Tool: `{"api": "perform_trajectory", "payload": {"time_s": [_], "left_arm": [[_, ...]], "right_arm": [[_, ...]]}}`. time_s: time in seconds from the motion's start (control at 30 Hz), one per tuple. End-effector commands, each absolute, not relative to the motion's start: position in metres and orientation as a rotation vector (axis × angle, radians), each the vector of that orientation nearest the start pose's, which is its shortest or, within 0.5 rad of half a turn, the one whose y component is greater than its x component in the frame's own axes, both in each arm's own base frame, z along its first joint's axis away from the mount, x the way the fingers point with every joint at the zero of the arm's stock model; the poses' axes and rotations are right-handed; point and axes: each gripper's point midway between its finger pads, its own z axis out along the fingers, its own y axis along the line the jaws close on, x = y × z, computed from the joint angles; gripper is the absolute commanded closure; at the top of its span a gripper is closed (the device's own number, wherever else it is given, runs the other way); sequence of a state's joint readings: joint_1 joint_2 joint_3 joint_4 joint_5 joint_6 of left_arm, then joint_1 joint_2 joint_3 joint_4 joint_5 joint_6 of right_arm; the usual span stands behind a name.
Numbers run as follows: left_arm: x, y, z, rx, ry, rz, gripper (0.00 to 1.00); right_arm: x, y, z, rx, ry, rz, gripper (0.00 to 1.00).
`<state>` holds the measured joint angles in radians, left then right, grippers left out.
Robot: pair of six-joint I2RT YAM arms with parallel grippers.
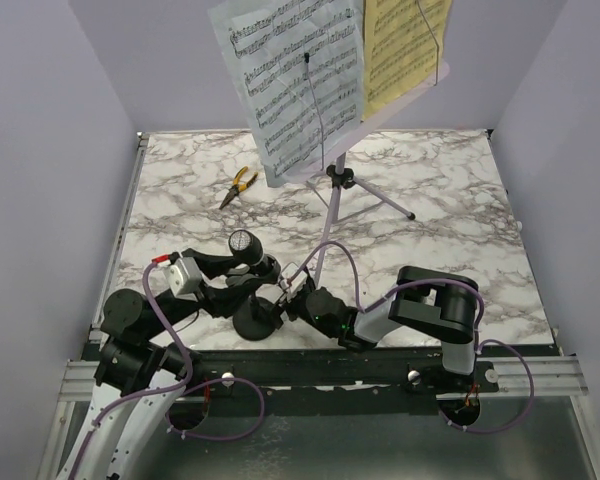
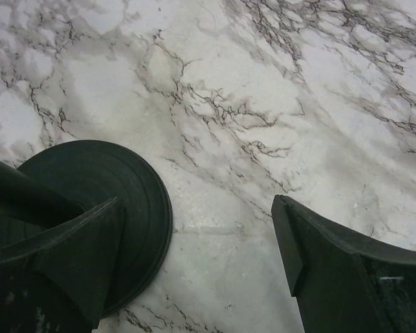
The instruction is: Set up the instrument practice props
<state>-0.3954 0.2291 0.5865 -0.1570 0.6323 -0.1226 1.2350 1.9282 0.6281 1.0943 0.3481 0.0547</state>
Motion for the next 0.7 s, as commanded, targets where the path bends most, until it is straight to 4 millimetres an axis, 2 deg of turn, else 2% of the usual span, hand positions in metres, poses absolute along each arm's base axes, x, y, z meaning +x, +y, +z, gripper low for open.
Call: {"api": "perform_trajectory", "payload": {"time_s": [0.0, 0.07, 0.2, 0.3, 0.37, 0.53, 0.67], "left_arm": [[0.132, -0.166, 0.335, 0.683, 1.191, -0.817, 1.0], [0.135, -0.163, 0.329, 0.661, 1.205, -0.807, 0.98], [0.137, -0.154, 0.328, 0.593, 1.202, -0.776, 0.72], [0.136, -0.149, 0.326, 0.566, 1.199, -0.759, 0.56], [0.137, -0.146, 0.325, 0.552, 1.21, -0.749, 0.47], [0.136, -0.142, 0.329, 0.528, 1.225, -0.737, 0.35], [0.133, -0.138, 0.336, 0.522, 1.221, -0.72, 0.21]], "right_arm": [[0.216, 0.394, 0.021, -0.82, 1.731, 0.469, 0.05], [0.214, 0.396, 0.03, -0.822, 1.72, 0.488, 0.05], [0.203, 0.409, 0.06, -0.859, 1.694, 0.546, 0.04], [0.194, 0.421, 0.097, -0.854, 1.68, 0.635, 0.03], [0.192, 0.42, 0.119, -0.825, 1.689, 0.664, 0.03], [0.196, 0.399, 0.163, -0.734, 1.758, 0.62, 0.0], [0.195, 0.365, 0.18, -0.663, 1.818, 0.557, 0.0]]}}
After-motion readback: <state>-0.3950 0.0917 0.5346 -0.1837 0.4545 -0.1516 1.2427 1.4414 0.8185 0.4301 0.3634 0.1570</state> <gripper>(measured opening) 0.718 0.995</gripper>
